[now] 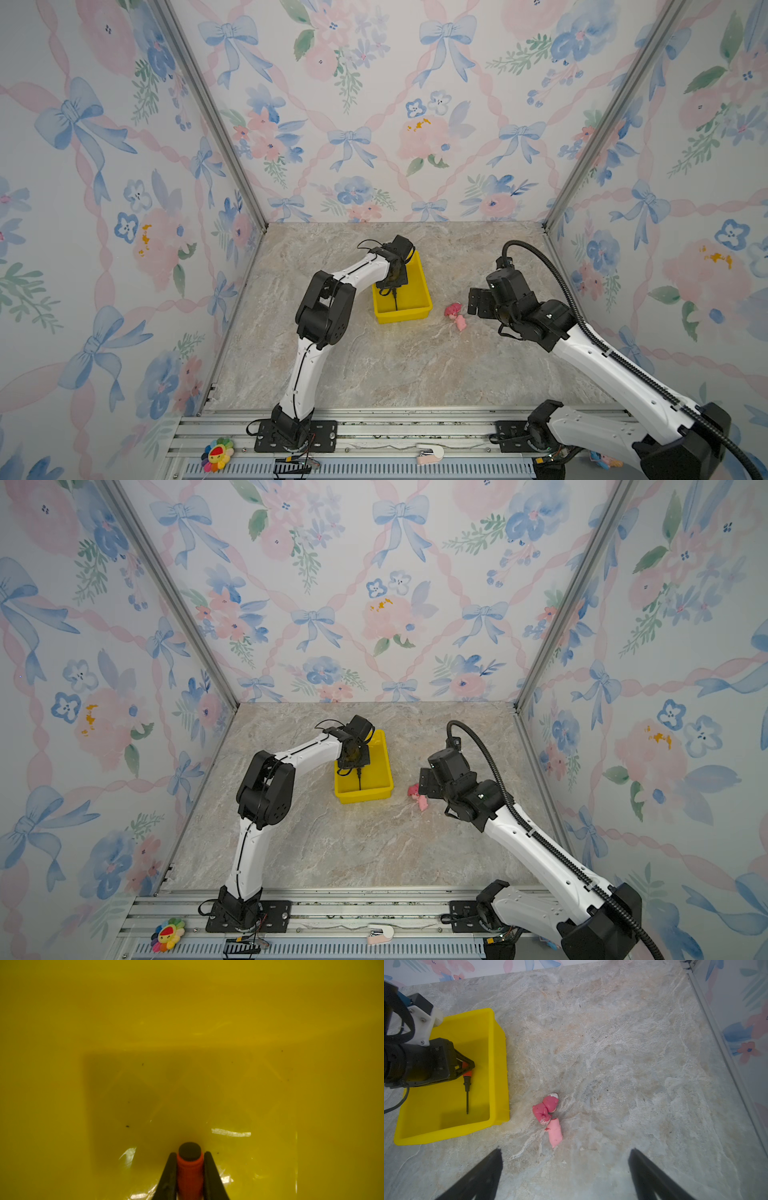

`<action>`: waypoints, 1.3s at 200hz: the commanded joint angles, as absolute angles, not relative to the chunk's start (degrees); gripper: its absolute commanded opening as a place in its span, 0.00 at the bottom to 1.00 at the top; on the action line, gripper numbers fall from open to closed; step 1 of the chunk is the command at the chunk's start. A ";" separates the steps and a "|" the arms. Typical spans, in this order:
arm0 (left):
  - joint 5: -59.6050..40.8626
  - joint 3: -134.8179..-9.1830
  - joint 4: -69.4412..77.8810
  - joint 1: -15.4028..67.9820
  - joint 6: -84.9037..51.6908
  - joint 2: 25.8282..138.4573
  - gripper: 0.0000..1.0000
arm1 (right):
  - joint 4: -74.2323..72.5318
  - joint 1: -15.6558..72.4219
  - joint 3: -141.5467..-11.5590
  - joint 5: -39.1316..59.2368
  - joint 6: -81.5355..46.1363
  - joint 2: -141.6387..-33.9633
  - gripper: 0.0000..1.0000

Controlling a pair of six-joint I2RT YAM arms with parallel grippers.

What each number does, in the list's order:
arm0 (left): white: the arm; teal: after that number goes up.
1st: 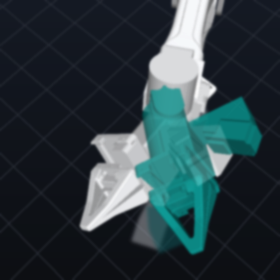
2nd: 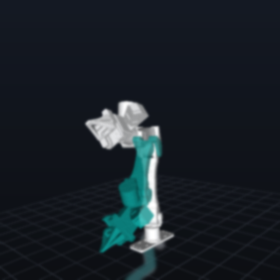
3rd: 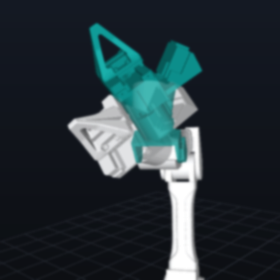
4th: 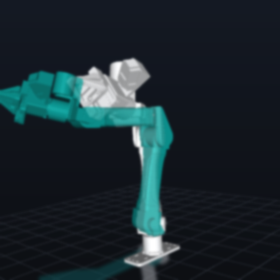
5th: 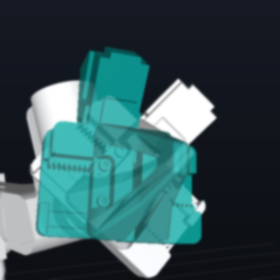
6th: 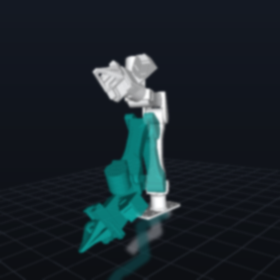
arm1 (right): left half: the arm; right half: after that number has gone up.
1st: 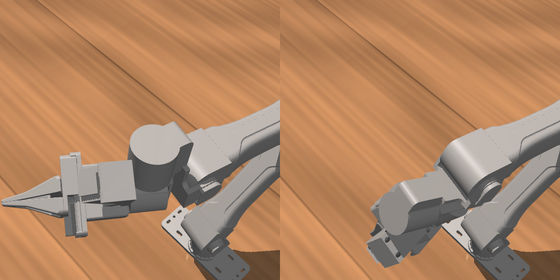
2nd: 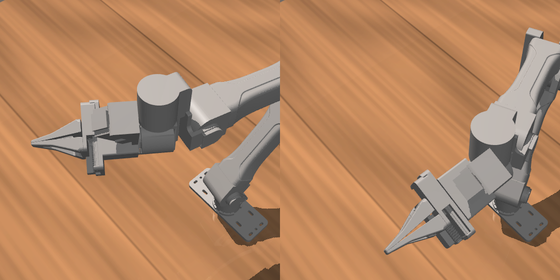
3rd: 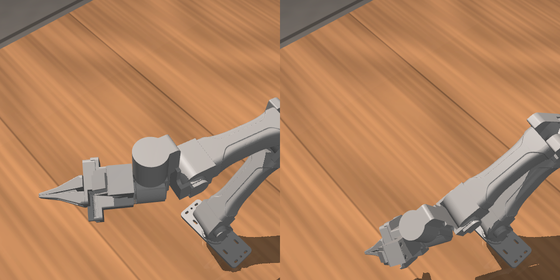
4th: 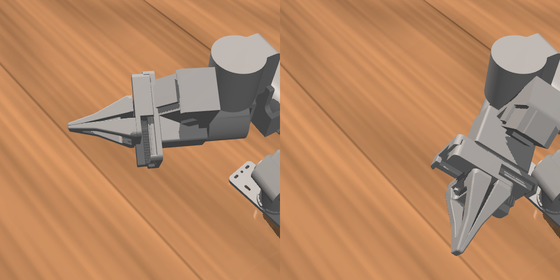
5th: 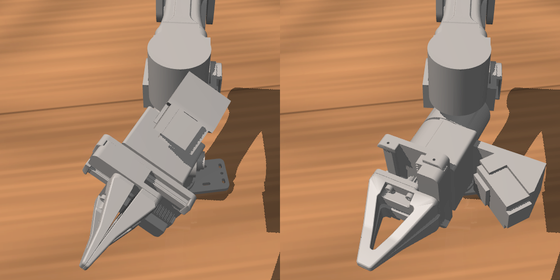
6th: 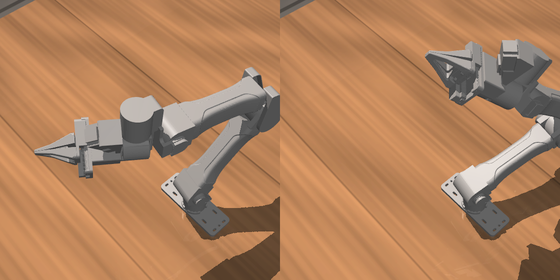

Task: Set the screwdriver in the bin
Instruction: 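Lower the screwdriver into the yellow bin with the left gripper while the right gripper hovers, then open the left gripper to release the screwdriver in the bin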

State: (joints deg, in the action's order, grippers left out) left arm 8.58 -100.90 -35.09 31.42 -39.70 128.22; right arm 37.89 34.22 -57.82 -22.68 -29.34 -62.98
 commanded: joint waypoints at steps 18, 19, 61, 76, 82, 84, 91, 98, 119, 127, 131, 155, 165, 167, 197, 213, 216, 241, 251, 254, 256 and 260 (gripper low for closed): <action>9.58 -101.73 -36.04 31.83 -40.78 129.59 0.11 | 38.29 33.75 -56.52 -22.23 -28.75 -61.63 0.97; 9.58 -101.76 -36.04 31.82 -40.78 129.61 0.11 | 38.30 33.75 -56.52 -22.24 -28.79 -61.66 0.97; 9.92 -101.61 -36.06 31.95 -40.87 129.26 0.13 | 38.59 33.53 -56.17 -22.27 -28.76 -61.07 0.97; 10.01 -101.60 -36.04 31.99 -40.87 129.17 0.14 | 38.67 33.42 -56.07 -22.32 -28.75 -60.76 0.97; 9.95 -101.61 -36.04 31.99 -40.87 129.13 0.15 | 38.67 33.44 -55.99 -22.31 -28.74 -60.61 0.97; 10.05 -101.60 -36.08 31.99 -40.87 129.12 0.15 | 38.67 33.41 -55.86 -22.32 -28.74 -60.57 0.97; 10.07 -101.69 -36.08 32.10 -40.91 129.11 0.15 | 38.67 33.31 -55.82 -22.33 -28.74 -60.45 0.97; 10.17 -101.80 -36.04 32.12 -40.87 129.11 0.16 | 38.67 33.23 -55.77 -22.32 -28.73 -60.33 0.97; 10.37 -102.00 -36.06 32.18 -40.75 128.77 0.17 | 38.67 32.92 -55.72 -22.24 -28.74 -59.95 0.97; 10.46 -102.04 -36.01 32.18 -40.72 128.60 0.18 | 38.76 32.79 -55.72 -22.24 -28.81 -59.85 0.97; 10.44 -102.04 -36.03 32.17 -40.77 128.55 0.18 | 38.68 32.64 -55.72 -22.11 -28.77 -59.83 0.97; 10.53 -102.22 -36.08 32.21 -40.78 128.10 0.20 | 38.74 32.42 -55.64 -21.87 -28.73 -59.33 0.97; 10.56 -102.39 -36.04 32.26 -40.80 127.91 0.21 | 38.76 32.31 -55.63 -21.90 -28.67 -59.13 0.97; 10.62 -102.44 -36.04 32.30 -40.79 127.95 0.21 | 38.83 32.27 -55.63 -21.87 -28.70 -59.14 0.97; 10.66 -103.09 -36.06 32.44 -40.61 127.45 0.27 | 38.94 31.82 -55.20 -21.70 -28.57 -58.39 0.97; 10.79 -103.51 -36.08 32.54 -40.52 127.16 0.29 | 38.94 31.51 -54.97 -21.59 -28.48 -58.08 0.97; 10.81 -103.58 -36.12 32.54 -40.52 127.18 0.30 | 38.94 31.47 -54.94 -21.54 -28.48 -57.94 0.97; 10.59 -104.47 -36.13 32.76 -40.53 126.49 0.33 | 39.02 31.03 -54.80 -21.44 -28.16 -57.23 0.97; 10.64 -104.88 -36.12 32.92 -40.39 125.85 0.35 | 38.98 30.80 -54.59 -21.37 -28.26 -56.77 0.97; 10.65 -104.98 -36.10 32.94 -40.35 125.62 0.36 | 38.96 30.69 -54.58 -21.34 -28.36 -56.63 0.97; 10.66 -105.08 -36.12 32.96 -40.30 125.45 0.37 | 39.01 30.68 -54.51 -21.31 -28.38 -56.59 0.97; 10.68 -105.19 -36.12 33.04 -40.08 125.09 0.38 | 38.96 30.58 -54.41 -21.19 -28.53 -56.52 0.97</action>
